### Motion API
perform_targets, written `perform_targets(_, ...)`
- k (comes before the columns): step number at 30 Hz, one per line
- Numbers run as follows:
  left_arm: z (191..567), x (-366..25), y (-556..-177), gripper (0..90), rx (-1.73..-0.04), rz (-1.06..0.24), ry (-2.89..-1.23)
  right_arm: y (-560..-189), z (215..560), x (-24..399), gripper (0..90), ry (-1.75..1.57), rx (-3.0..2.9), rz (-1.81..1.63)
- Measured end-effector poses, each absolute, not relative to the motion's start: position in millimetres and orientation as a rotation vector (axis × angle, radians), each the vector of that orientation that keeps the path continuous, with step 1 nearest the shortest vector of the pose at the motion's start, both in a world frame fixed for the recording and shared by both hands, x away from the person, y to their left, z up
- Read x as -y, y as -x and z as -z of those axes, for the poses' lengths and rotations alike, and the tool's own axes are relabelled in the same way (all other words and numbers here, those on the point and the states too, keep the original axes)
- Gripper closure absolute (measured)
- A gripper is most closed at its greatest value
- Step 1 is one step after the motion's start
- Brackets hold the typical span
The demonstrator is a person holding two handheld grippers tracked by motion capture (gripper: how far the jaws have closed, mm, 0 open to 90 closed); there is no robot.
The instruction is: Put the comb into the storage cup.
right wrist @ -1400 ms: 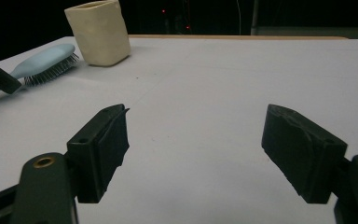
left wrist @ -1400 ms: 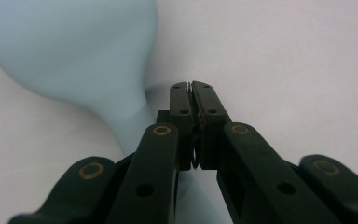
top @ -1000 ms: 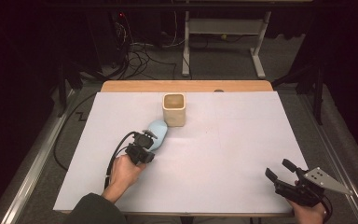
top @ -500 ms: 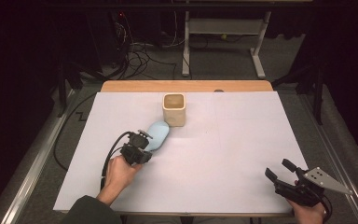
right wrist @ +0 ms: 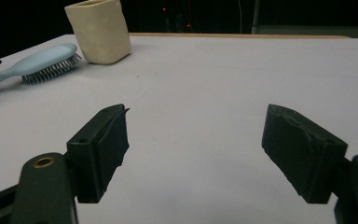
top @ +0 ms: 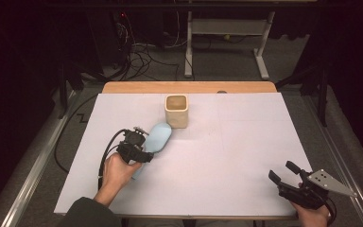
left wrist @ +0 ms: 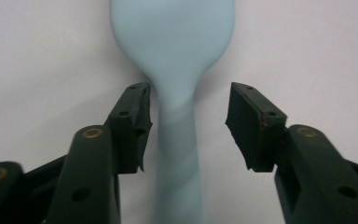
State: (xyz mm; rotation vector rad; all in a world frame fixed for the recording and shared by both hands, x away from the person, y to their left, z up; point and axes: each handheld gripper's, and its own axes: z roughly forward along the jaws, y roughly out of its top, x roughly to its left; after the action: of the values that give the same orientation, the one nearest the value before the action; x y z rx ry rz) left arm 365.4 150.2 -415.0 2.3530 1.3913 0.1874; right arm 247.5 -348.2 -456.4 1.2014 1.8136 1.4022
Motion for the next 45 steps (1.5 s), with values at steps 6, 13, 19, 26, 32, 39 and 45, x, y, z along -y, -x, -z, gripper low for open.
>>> perform_targets(6,425,-147,-375,41.3,-1.422,-0.166,-2.396,-248,456,348,23.1,-1.199,-1.814,-1.403)
perform_targets(13,434,-143,-382,40.9,-1.45,-0.162,-2.408,-248,457,348,23.1,-1.201,-1.813,-1.401)
perform_targets(19,439,-141,-386,43.3,-1.462,-0.141,-2.411,-248,457,348,23.1,-1.195,-1.815,-1.398)
perform_targets(26,441,-141,-389,45.7,-1.473,-0.136,-2.403,-248,457,348,23.2,-1.196,-1.819,-1.393)
perform_targets(32,441,-140,-389,49.8,-1.476,-0.159,-2.415,-248,457,348,23.3,-1.193,-1.82,-1.392)
perform_targets(39,441,-140,-389,54.4,-1.458,-0.174,-2.43,-248,457,348,23.4,-1.192,-1.821,-1.389)
perform_targets(45,441,-139,-389,63.0,-1.439,-0.17,-2.44,-248,457,348,23.4,-1.191,-1.82,-1.39)
